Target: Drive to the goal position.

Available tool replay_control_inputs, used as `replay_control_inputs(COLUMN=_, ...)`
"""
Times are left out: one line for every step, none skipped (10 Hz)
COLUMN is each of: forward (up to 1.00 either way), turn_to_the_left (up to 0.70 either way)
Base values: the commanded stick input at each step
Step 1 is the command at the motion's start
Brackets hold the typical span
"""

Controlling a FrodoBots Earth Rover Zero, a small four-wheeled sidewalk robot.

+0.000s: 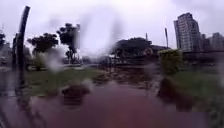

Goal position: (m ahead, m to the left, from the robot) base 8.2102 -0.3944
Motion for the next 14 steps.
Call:
replay_control_inputs(forward=0.95, turn_to_the_left=0.01)
replay_control_inputs(forward=0.95, turn_to_the_left=0.01)
replay_control_inputs(forward=0.95, turn_to_the_left=0.01)
replay_control_inputs(forward=0.95, turn_to_the_left=0.01)
replay_control_inputs(forward=0.95, turn_to_the_left=0.01)
replay_control_inputs(forward=0.95, turn_to_the_left=0.01)
replay_control_inputs(forward=0.95, turn_to_the_left=0.01)
replay_control_inputs(forward=0.95, turn_to_the_left=0.01)
replay_control_inputs(forward=0.95, turn_to_the_left=-0.15)
replay_control_inputs(forward=0.95, turn_to_the_left=-0.28)
replay_control_inputs(forward=0.95, turn_to_the_left=-0.37)
replay_control_inputs(forward=0.95, turn_to_the_left=-0.37)
replay_control_inputs(forward=0.95, turn_to_the_left=-0.37)
replay_control_inputs(forward=0.95, turn_to_the_left=-0.37)
